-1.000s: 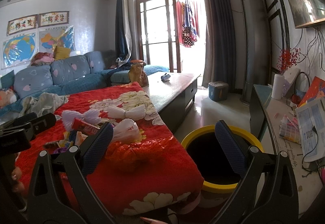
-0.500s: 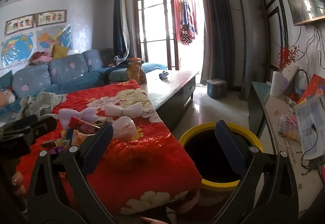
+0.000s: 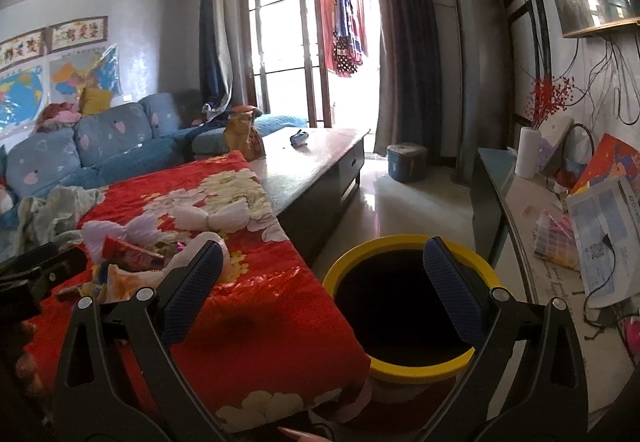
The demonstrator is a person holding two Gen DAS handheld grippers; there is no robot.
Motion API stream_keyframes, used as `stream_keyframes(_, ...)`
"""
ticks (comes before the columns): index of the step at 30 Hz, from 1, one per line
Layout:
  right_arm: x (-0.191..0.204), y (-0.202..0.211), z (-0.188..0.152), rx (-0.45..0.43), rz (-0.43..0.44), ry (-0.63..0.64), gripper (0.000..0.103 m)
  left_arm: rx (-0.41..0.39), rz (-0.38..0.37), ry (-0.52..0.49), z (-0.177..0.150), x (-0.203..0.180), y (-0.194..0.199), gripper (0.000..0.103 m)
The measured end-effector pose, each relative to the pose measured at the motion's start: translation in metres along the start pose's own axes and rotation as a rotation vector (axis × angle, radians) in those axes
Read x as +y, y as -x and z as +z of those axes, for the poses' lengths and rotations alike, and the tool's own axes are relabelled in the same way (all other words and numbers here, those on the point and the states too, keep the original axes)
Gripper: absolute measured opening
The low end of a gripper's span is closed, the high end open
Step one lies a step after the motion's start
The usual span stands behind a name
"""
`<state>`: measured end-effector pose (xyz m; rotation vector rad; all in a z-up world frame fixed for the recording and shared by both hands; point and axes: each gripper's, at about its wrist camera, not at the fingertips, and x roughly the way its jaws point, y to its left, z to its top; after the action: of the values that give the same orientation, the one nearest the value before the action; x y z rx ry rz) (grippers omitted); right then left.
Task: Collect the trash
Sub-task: 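Grasp the red plastic bag with the right tool while the left tool grasps white crinkled plastic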
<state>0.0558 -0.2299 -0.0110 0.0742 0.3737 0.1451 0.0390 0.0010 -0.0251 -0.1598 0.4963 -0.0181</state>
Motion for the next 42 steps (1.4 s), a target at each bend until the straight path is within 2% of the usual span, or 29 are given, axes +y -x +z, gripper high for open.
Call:
stream_keyframes(6, 0.003, -0.025, 0.004, 0.057, 0.012, 0.019, 0.092, -0.007, 0.057, 0.041, 0.015, 0.023, -0.012, 0.097)
stream_keyframes(12, 0.013, -0.056, 0.001, 0.178, 0.043, 0.016, 0.092, -0.007, 0.108, 0.124, 0.027, 0.059, -0.024, 0.097)
stream_keyframes(20, 0.023, -0.090, -0.009, 0.316, 0.090, -0.004, 0.092, 0.035, 0.127, 0.240, 0.033, 0.111, -0.042, 0.097)
stream_keyframes(27, 0.026, -0.119, -0.019, 0.423, 0.102, -0.019, 0.091, 0.082, 0.110, 0.309, 0.029, 0.138, -0.057, 0.096)
stream_keyframes(31, 0.028, -0.132, -0.025, 0.474, 0.161, -0.059, 0.073, 0.091, 0.084, 0.317, 0.029, 0.143, -0.064, 0.093)
stream_keyframes(33, 0.028, -0.131, -0.027, 0.478, 0.186, -0.068, 0.065, 0.101, 0.067, 0.305, 0.030, 0.142, -0.069, 0.079)
stream_keyframes(35, 0.032, -0.129, -0.027, 0.473, 0.207, -0.061, 0.050, 0.114, 0.051, 0.296, 0.031, 0.140, -0.074, 0.072)
stream_keyframes(36, 0.033, -0.127, -0.026, 0.470, 0.213, -0.057, 0.046, 0.120, 0.043, 0.297, 0.031, 0.139, -0.076, 0.066)
stream_keyframes(38, 0.035, -0.123, -0.026, 0.465, 0.233, -0.048, 0.026, 0.135, 0.036, 0.296, 0.030, 0.138, -0.081, 0.059)
stream_keyframes(42, 0.037, -0.116, -0.026, 0.455, 0.246, -0.021, 0.009, 0.168, 0.029, 0.297, 0.026, 0.137, -0.087, 0.040)
